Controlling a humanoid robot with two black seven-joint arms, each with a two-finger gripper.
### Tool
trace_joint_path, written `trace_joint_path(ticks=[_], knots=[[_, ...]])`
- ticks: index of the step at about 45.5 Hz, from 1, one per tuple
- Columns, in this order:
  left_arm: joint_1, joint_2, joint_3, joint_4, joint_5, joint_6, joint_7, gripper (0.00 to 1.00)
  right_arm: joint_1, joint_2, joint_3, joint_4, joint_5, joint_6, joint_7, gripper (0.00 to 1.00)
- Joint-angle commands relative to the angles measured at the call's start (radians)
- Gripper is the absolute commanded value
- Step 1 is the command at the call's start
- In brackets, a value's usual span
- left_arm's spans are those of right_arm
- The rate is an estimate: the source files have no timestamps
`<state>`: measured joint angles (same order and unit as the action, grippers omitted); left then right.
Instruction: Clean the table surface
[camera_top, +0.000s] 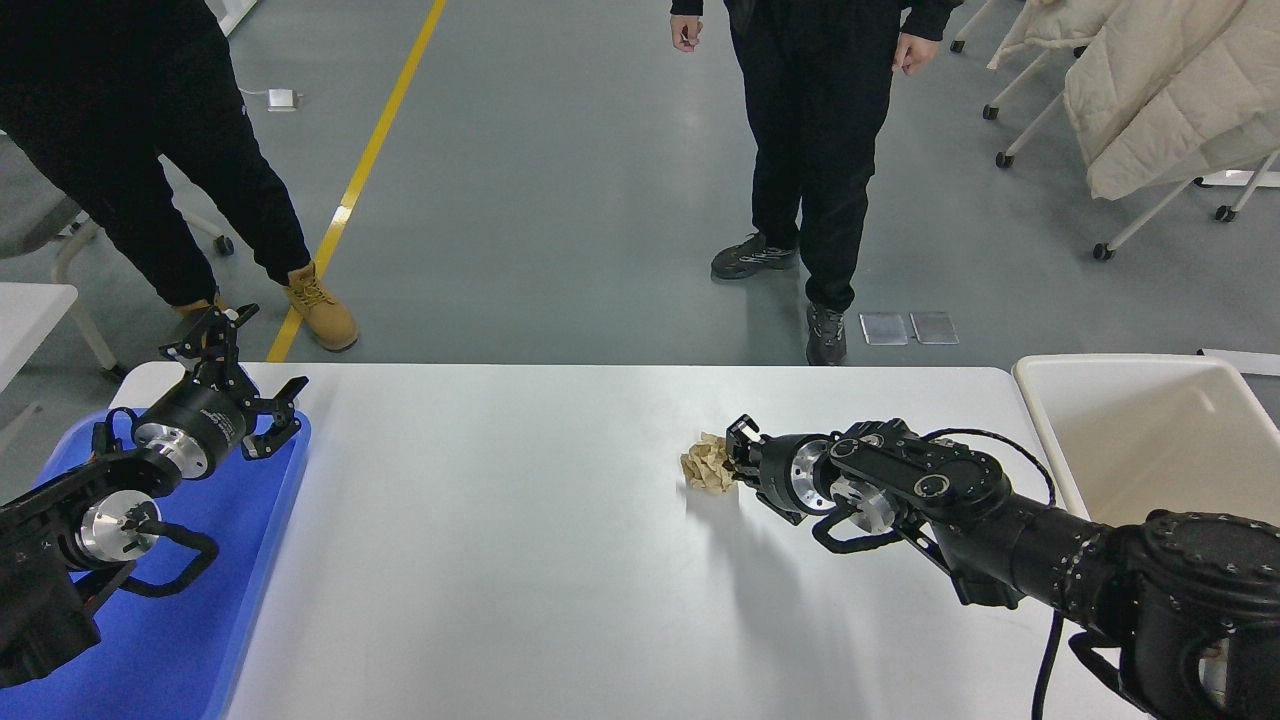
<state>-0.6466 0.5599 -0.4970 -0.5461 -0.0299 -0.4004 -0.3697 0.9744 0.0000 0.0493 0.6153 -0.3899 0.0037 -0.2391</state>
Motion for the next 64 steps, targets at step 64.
trace_joint_path(ticks=[64], knots=[[-0.001,0.0,0.0,0.0,-0.001,0.0,0.0,1.0,1.01,-0.951,-0.5,0.768,0.172,0.421,-0.128,0.0]])
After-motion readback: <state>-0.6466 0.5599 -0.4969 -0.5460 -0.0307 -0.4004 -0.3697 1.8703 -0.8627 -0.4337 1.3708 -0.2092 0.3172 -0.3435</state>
